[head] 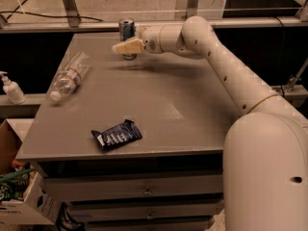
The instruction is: Move redbull can near rxbar blueberry
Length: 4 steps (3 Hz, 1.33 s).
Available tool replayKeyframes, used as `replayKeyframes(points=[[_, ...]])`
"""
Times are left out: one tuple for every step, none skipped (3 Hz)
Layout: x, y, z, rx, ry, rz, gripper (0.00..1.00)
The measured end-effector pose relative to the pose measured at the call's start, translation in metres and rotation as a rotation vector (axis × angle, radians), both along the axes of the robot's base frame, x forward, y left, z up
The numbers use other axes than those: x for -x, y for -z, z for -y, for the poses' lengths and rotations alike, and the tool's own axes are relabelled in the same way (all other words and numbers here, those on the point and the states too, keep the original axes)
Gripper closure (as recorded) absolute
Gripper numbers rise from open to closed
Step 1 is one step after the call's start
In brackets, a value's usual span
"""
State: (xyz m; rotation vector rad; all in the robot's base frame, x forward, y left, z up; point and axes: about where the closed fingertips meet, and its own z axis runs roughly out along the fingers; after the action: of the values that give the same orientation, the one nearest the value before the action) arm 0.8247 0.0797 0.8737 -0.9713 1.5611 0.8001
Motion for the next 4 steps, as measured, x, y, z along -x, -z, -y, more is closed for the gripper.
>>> replayKeyframes(points=[[0.007, -0.004, -0.005, -0.011, -0.025, -0.009, 0.41], [0.014, -0.006, -0.003, -0.021, -0.035, -0.02, 0.64], [0.025, -0.011, 0.006, -0.025, -0.032, -0.051, 0.88], [0.049, -0.027, 0.027, -0.042, -0.035, -0.048, 1.0]])
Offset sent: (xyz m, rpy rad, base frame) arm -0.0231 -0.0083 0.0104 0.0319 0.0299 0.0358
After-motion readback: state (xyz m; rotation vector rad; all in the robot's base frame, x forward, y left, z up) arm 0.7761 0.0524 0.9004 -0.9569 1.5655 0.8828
